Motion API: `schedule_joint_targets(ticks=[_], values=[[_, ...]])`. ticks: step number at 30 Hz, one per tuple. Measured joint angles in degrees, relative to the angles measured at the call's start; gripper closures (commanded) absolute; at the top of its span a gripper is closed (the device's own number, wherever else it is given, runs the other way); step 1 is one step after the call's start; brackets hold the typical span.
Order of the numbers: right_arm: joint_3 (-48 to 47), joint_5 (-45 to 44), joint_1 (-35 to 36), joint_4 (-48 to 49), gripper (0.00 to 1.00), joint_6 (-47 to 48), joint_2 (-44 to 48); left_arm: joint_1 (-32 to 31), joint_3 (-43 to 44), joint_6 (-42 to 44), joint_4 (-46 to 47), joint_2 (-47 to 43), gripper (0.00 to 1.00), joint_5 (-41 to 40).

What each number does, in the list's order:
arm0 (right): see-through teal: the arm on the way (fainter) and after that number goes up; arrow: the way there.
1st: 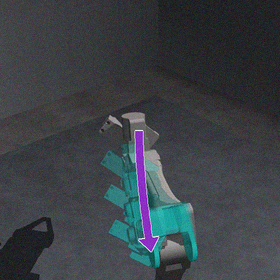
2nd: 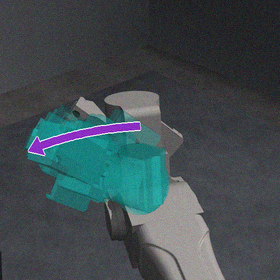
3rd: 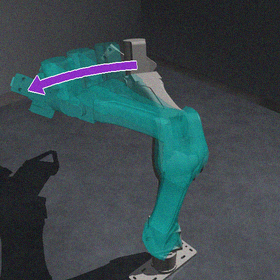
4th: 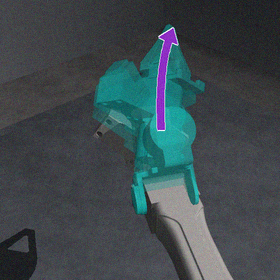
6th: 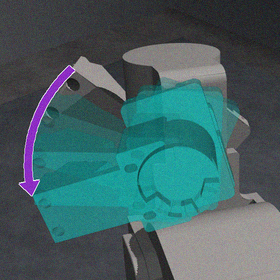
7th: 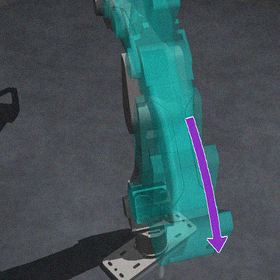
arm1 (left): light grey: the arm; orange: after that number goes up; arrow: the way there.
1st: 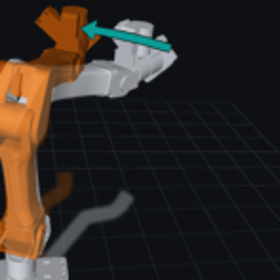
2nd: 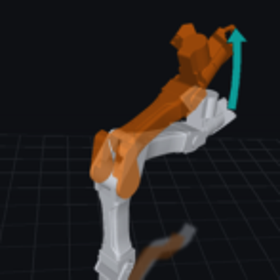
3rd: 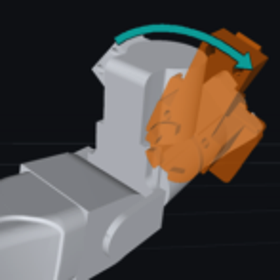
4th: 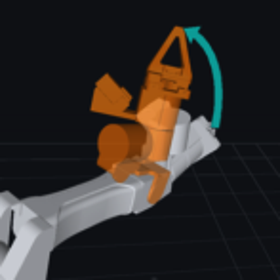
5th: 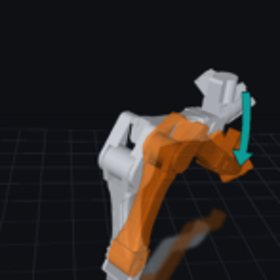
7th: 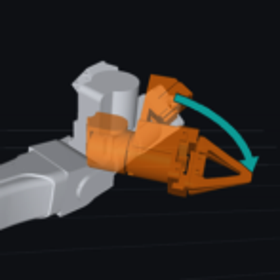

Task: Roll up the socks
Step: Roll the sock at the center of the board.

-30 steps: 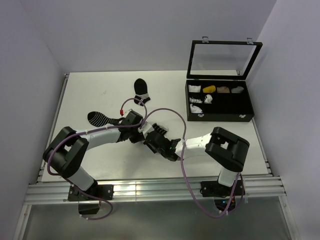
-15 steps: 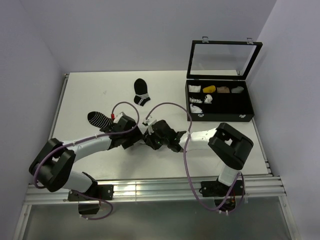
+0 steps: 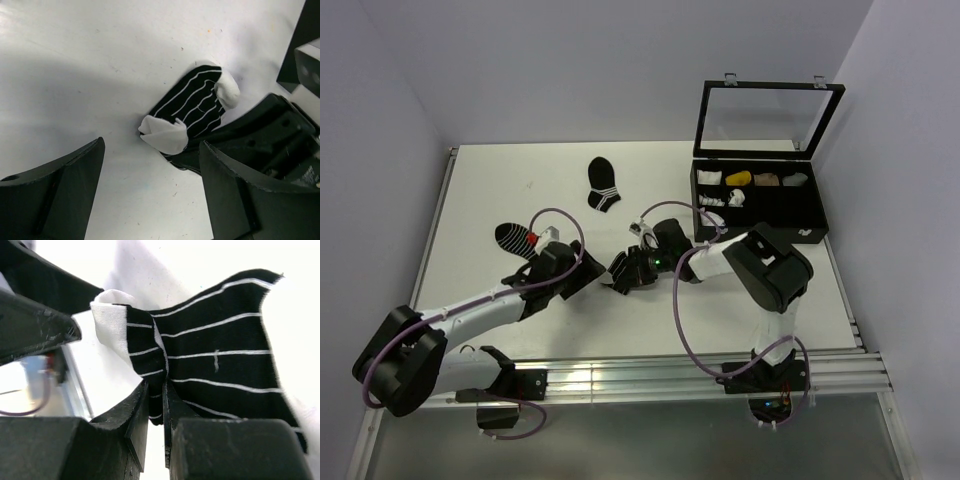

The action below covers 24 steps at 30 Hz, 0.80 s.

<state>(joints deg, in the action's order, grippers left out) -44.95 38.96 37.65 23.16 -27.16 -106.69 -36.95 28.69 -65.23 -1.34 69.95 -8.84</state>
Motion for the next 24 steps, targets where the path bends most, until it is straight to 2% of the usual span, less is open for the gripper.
schedule_joint_targets(ticks=[9, 16, 22, 24], values=[[0.02, 10.12, -4.17, 7.69, 1.00, -9.70, -6.16, -0.48, -0.85, 2.29, 6.47, 3.61, 0.20, 2.86], [-0.52, 12.37, -5.05, 8.59, 1.00, -12.28, -7.78, -1.18, -0.70, 2.60, 9.84, 8.11, 0.21, 4.09], [-1.03, 12.92, -5.20, 8.02, 1.00, -12.46, -8.11, -1.29, 0.33, 2.58, 12.37, 10.99, 0.31, 4.44], [-1.03, 13.07, -5.40, 8.09, 1.00, -12.63, -8.24, -1.29, 0.61, 2.62, 12.87, 11.80, 0.37, 4.46]])
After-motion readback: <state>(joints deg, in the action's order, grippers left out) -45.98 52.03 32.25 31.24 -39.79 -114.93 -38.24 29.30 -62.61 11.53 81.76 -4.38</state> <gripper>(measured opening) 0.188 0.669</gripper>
